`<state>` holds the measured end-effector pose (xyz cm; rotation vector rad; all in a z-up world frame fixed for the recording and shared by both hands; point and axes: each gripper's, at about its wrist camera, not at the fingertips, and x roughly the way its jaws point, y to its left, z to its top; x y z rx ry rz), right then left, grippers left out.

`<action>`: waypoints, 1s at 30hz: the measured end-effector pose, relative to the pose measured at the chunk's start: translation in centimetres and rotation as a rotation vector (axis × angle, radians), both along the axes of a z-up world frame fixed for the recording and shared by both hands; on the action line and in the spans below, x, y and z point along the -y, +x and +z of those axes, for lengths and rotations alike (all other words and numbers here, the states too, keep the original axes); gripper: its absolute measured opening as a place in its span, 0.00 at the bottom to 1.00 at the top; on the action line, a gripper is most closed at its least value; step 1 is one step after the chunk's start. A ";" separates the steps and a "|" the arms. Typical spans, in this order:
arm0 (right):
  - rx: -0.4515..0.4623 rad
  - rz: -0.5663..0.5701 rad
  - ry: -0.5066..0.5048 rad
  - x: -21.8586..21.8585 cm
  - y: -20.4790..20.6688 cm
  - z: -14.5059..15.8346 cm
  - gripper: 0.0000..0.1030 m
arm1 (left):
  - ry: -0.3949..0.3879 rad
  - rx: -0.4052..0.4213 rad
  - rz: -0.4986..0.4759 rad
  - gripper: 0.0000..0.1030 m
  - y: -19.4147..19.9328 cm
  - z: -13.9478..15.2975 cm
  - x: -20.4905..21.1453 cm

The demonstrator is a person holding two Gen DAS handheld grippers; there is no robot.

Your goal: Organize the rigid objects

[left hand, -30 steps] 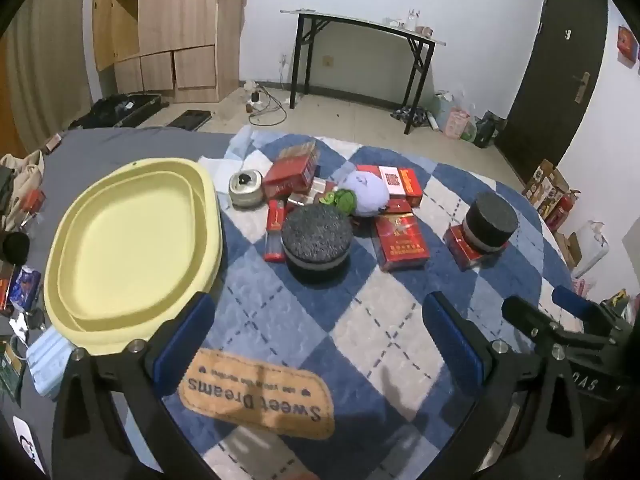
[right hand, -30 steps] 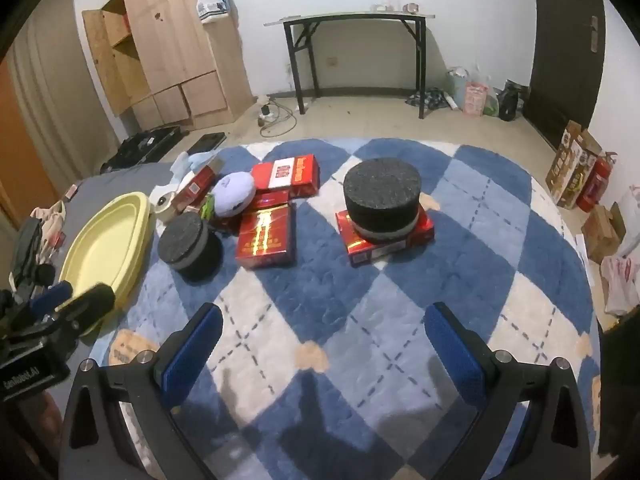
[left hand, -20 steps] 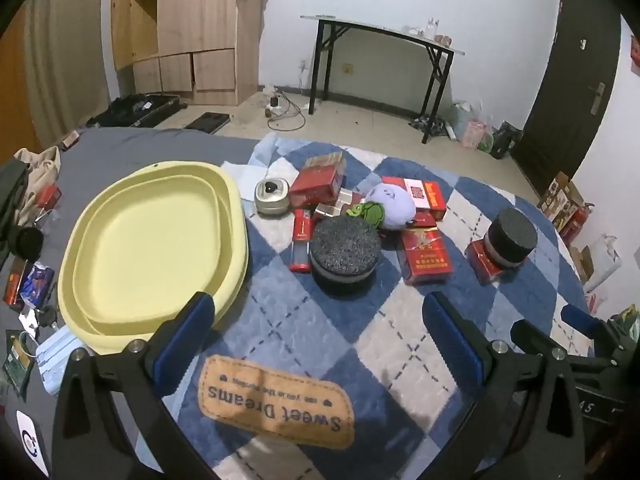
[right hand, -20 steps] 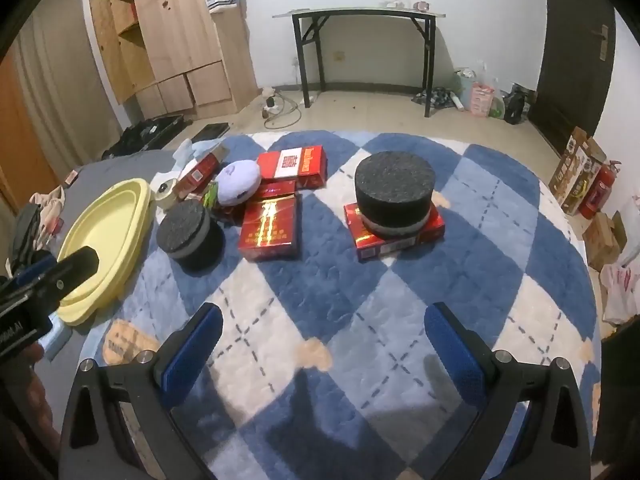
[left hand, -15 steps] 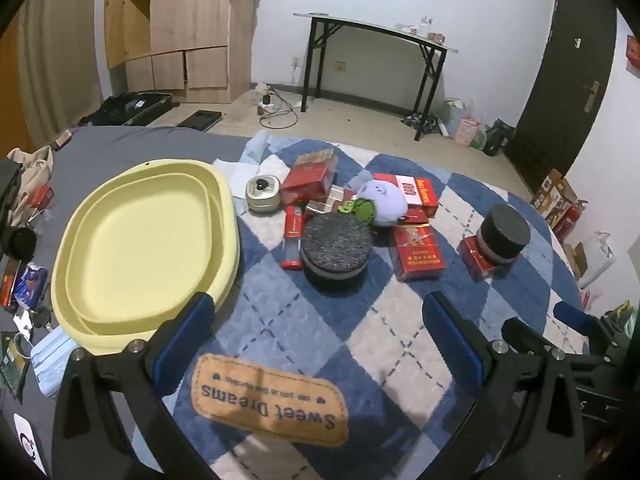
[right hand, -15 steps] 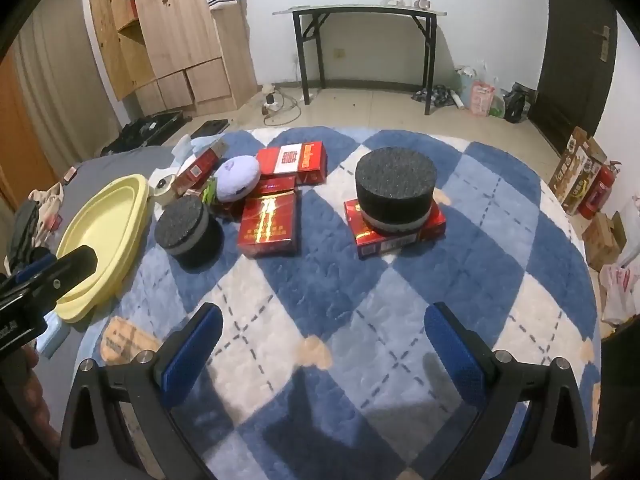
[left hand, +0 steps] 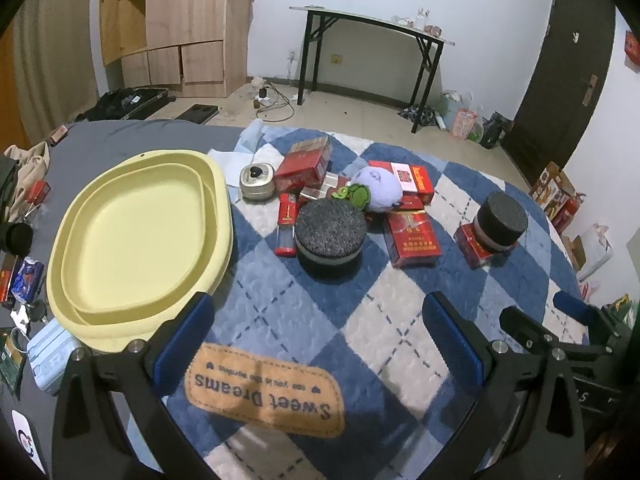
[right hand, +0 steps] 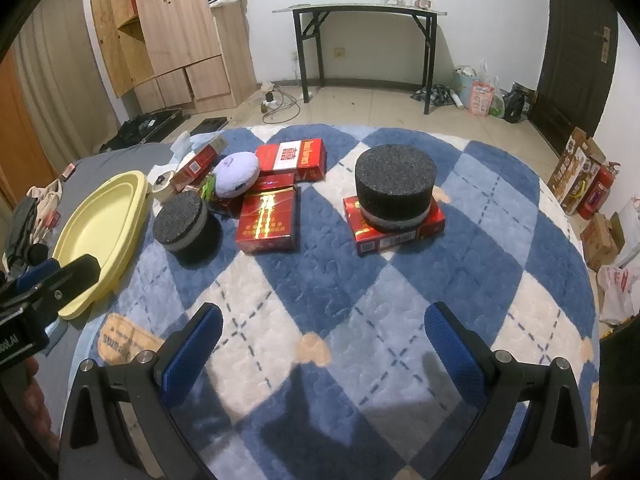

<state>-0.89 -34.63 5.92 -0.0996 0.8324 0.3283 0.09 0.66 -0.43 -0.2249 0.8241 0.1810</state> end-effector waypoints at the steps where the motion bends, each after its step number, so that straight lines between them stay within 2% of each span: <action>1: 0.002 0.000 -0.002 0.1 -0.1 0.0 1.00 | 0.004 0.001 -0.003 1.00 -0.1 -0.1 0.2; 14: 0.006 -0.023 0.007 0.5 -0.3 0.2 1.00 | -0.017 -0.038 0.000 1.00 -0.4 -1.1 0.2; 30: -0.018 -0.028 0.017 0.8 -0.6 0.1 1.00 | 0.006 -0.083 -0.038 1.00 -1.1 -3.2 1.0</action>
